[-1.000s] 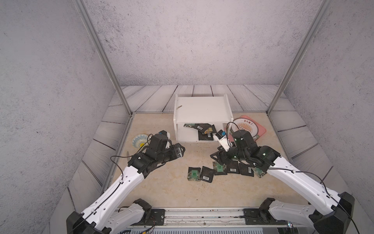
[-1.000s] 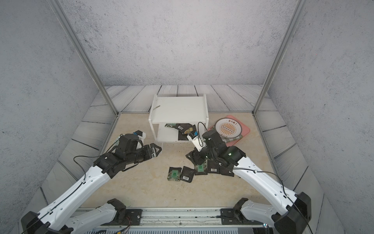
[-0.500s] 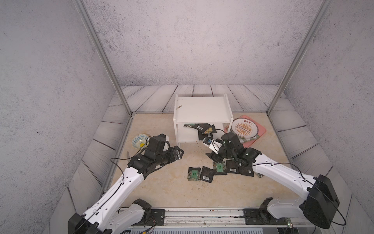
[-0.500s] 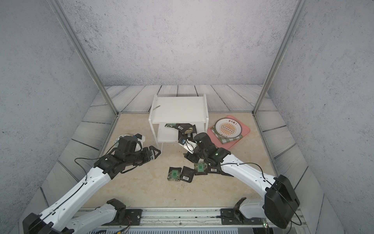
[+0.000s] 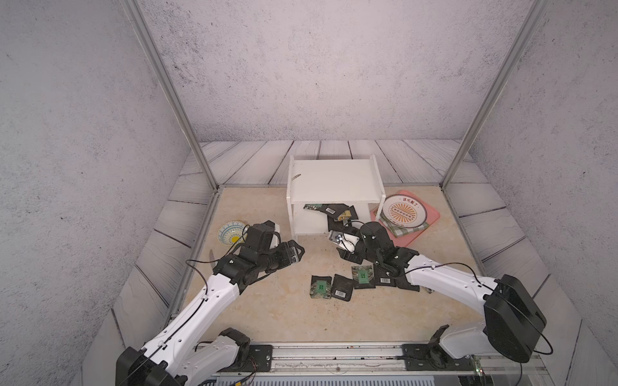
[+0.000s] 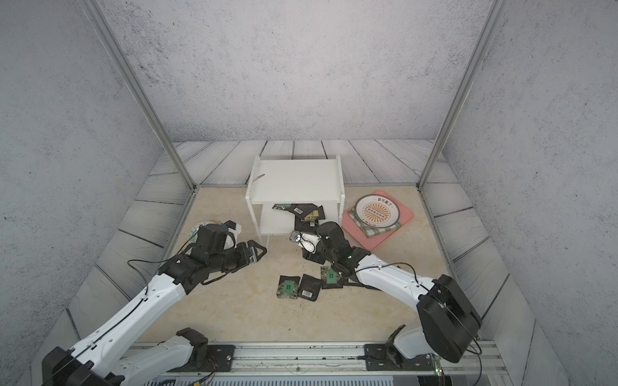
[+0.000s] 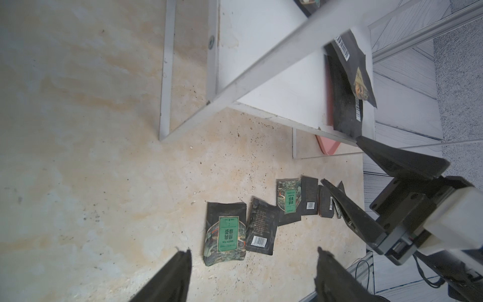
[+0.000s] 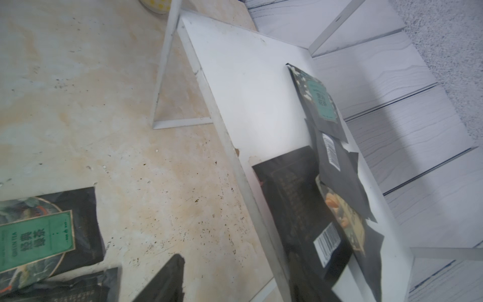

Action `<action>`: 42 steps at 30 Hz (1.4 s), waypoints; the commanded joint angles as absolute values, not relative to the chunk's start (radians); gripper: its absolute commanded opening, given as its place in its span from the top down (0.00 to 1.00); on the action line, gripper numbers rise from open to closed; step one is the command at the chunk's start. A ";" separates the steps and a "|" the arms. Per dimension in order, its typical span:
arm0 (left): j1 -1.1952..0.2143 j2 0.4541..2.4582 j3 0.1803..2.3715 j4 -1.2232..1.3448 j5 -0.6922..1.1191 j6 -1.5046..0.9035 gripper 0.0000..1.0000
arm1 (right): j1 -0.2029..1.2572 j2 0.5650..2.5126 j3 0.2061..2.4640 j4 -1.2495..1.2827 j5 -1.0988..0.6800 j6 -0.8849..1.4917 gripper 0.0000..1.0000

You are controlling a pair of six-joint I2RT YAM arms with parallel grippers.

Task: Remove the tea bags from the shelf
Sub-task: Pick up the tea bag from the shelf.

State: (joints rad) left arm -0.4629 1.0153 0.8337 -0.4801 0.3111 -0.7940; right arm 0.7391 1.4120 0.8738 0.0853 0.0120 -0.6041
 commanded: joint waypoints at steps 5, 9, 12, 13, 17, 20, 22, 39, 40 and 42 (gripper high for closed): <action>-0.446 1.019 0.816 -0.453 0.330 -0.798 0.22 | 0.735 1.404 0.855 0.170 0.063 -0.613 0.34; -0.445 1.027 0.816 -0.448 0.336 -0.801 0.22 | 0.722 1.424 0.874 0.156 0.074 -0.618 0.33; -0.446 1.024 0.816 -0.446 0.337 -0.801 0.22 | 0.709 1.442 0.881 0.167 0.074 -0.612 0.34; -0.446 1.022 0.815 -0.445 0.337 -0.802 0.22 | 0.704 1.452 0.886 0.163 0.069 -0.612 0.34; -0.446 1.025 0.811 -0.445 0.337 -0.802 0.22 | 0.700 1.492 0.907 0.159 0.072 -0.618 0.34; -0.446 1.026 0.807 -0.443 0.337 -0.805 0.22 | 0.701 1.505 0.909 0.163 0.074 -0.613 0.34; -0.445 1.024 0.802 -0.437 0.337 -0.808 0.22 | 0.700 1.514 0.913 0.153 0.074 -0.610 0.36; -0.445 1.023 0.796 -0.426 0.342 -0.812 0.22 | 0.703 1.455 0.873 0.119 0.073 -0.594 0.74; -0.445 1.023 0.794 -0.426 0.342 -0.814 0.22 | 0.704 1.452 0.872 0.116 0.069 -0.595 0.76; -0.445 1.022 0.793 -0.425 0.342 -0.815 0.22 | 0.707 1.443 0.871 0.110 0.069 -0.595 0.78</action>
State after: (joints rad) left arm -0.4534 1.0283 0.8085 -0.4351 0.3378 -0.8131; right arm 0.7059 1.4693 0.8894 0.1642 0.0650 -0.6102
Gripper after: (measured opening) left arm 0.777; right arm 0.225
